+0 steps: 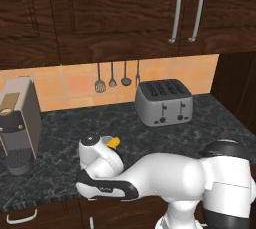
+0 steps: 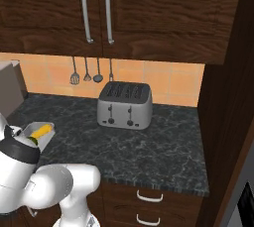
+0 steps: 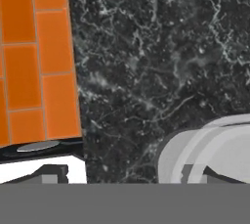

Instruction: Take the meat container that has the fish and place it on the second highest rack of the freezer. Then take the vegetable container that has the corn and lime and place it on the highest rack of the freezer.

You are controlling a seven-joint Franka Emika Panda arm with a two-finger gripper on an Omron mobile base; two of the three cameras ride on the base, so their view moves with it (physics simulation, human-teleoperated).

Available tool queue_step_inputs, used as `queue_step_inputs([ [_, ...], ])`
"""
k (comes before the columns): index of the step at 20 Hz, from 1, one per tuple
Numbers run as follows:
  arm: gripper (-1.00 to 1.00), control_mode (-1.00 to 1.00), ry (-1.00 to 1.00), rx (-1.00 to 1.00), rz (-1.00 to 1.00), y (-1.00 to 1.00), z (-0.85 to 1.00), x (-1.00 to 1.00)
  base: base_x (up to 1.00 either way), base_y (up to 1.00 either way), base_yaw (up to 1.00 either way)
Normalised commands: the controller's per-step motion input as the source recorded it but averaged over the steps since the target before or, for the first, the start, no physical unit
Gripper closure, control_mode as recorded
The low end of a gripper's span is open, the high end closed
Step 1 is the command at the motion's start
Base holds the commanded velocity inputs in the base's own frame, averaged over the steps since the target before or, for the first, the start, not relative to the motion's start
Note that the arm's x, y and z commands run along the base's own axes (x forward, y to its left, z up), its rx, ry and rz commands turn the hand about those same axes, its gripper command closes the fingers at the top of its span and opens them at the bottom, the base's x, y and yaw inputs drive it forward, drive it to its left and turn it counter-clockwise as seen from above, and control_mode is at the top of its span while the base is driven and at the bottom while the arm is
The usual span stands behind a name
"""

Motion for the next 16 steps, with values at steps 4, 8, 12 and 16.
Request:
queue_step_inputs([
  [4, 1.0, -1.0, 0.0, 0.0, 0.0, 0.0, 0.0, 0.0, 0.0, 0.0, 0.0],
  [8, 1.0, -1.0, 0.0, 0.0, 0.0, 0.0, 0.0, 0.0, 0.0, 0.0, 0.0],
  [12, 1.0, -1.0, -0.08, 0.0, 0.03, -0.11, 0.33, -0.14, 0.0, 0.0, 0.0],
  [16, 1.0, -1.0, -0.08, -0.01, 0.0, -0.28, 0.99, -0.24, 0.0, 0.0, 0.0],
])
